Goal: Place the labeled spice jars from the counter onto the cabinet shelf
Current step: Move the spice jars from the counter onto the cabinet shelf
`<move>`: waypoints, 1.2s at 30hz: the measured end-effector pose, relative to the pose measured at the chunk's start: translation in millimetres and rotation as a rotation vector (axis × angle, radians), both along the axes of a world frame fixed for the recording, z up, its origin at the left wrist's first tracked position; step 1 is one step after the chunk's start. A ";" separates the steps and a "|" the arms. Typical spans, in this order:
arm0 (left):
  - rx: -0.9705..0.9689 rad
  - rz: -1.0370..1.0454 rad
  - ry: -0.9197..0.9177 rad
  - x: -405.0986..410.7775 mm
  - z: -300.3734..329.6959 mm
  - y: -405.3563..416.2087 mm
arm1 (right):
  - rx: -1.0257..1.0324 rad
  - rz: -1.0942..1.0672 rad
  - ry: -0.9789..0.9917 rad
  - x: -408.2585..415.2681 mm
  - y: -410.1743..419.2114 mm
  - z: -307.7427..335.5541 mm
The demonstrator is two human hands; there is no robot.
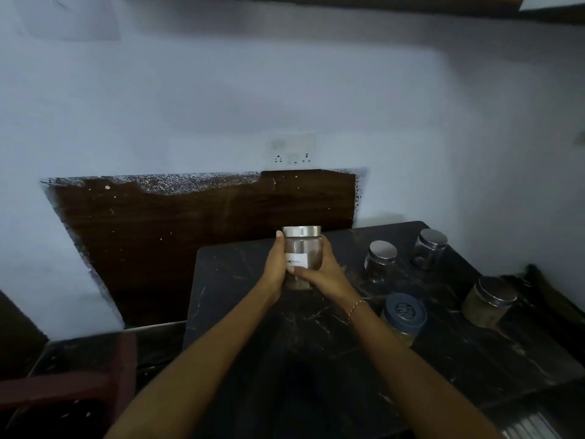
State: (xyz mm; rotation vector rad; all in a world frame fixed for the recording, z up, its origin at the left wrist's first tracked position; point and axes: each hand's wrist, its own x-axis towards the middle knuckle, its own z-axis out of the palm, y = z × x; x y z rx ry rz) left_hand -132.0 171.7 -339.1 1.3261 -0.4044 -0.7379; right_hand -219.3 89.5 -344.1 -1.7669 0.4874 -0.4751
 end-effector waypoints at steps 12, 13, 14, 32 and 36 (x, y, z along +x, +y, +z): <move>-0.194 -0.201 -0.112 61.6 49.1 18.2 | 0.154 0.127 -0.132 33.4 -36.4 60.9; -0.195 -0.181 -0.137 63.3 54.6 14.1 | 0.129 0.136 -0.133 35.6 -41.4 68.3; -0.199 -0.159 -0.161 64.6 61.3 9.6 | 0.103 0.150 -0.137 37.7 -47.2 76.9; -0.363 0.188 -0.638 102.8 341.2 -58.4 | -0.333 0.136 -0.563 89.6 -111.9 343.0; -0.372 0.237 -0.669 110.2 379.8 -67.8 | -0.308 0.137 -0.608 110.0 -118.6 379.8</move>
